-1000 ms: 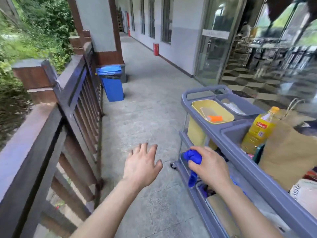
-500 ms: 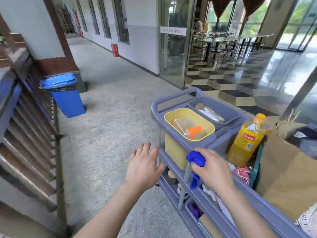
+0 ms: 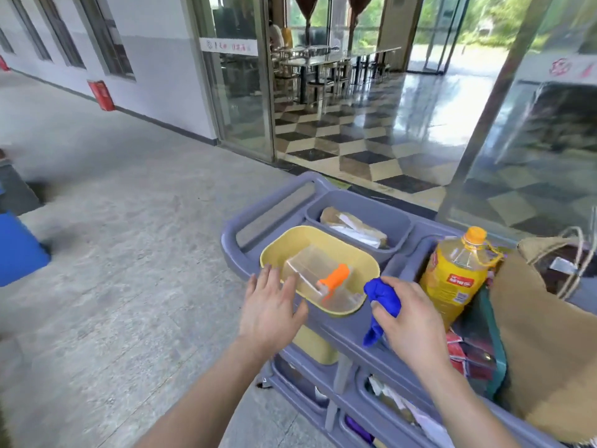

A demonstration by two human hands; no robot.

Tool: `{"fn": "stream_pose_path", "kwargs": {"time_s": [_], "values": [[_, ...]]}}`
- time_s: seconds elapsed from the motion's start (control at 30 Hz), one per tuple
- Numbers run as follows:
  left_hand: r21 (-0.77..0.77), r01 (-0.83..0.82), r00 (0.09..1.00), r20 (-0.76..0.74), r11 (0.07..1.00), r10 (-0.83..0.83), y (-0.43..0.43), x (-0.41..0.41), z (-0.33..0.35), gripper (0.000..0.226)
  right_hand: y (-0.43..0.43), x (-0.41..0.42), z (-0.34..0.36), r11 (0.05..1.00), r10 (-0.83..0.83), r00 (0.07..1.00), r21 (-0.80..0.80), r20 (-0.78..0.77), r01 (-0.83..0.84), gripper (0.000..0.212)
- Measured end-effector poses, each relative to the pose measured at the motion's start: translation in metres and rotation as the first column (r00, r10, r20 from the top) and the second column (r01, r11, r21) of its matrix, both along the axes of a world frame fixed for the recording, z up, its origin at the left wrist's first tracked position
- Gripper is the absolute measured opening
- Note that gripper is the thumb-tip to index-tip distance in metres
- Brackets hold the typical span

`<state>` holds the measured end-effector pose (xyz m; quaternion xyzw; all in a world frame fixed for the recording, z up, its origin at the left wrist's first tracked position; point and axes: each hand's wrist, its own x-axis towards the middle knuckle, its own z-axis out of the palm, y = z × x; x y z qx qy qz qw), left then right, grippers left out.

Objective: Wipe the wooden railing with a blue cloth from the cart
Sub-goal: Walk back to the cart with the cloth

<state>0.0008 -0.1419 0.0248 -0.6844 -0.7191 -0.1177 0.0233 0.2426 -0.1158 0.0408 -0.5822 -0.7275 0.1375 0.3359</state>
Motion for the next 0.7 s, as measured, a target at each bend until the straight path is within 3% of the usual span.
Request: {"fn": "stream_pose_path", "kwargs": {"time_s": [0.2,0.33,0.5,0.7], "values": [[-0.043,0.216,0.974,-0.052,0.975,-0.219,0.068,-0.035,-0.024,0.06,0.013,-0.033,-0.017,0.972,-0.229,0.973,-0.044,0.029,0.23,0.04],[-0.087,0.364,0.927,-0.062,0.927,-0.37,0.096,-0.04,-0.039,0.057,0.015,-0.049,-0.03,0.926,-0.354,0.9,-0.04,0.254,0.375,0.047],[-0.165,0.416,0.903,-0.042,0.895,-0.427,0.106,-0.045,-0.064,0.069,0.007,-0.067,-0.063,0.899,-0.294,0.833,-0.159,0.469,0.407,0.072],[-0.2,0.386,0.916,-0.033,0.9,-0.401,0.106,-0.045,-0.076,0.065,0.009,-0.07,-0.069,0.88,-0.318,0.816,-0.171,0.483,0.444,0.072]]}}
